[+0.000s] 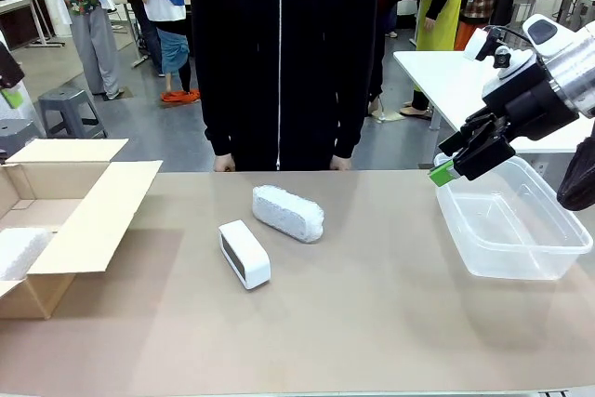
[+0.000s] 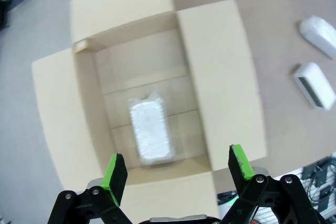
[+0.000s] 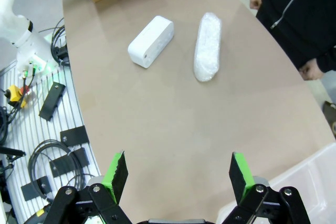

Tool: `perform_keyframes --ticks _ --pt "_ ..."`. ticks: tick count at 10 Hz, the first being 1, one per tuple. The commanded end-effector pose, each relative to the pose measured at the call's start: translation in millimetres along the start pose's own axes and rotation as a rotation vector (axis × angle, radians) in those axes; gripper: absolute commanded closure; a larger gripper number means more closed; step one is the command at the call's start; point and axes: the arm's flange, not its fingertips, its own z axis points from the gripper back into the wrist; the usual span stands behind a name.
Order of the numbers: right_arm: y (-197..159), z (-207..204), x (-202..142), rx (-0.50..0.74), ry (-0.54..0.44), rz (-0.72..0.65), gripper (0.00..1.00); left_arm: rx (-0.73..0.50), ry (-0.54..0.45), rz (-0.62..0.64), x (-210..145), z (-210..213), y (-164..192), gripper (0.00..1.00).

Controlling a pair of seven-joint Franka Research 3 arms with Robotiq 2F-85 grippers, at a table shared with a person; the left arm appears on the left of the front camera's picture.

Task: Separate and place wrapped and unwrapped clocks.
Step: Pick up the Digital clock indicated by the person.

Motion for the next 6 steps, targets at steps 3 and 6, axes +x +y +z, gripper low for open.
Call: perform_keyframes --ticks 3,6 --pt "-1 -2 0 0.021 -0.021 -0.003 0.0 -0.511 -0.02 -0.132 -36 -10 -90 0.0" --pt "-1 -2 0 0.021 -0.021 -0.003 0.0 -0.708 -0.134 -0.334 -87 -29 -128 0.0"
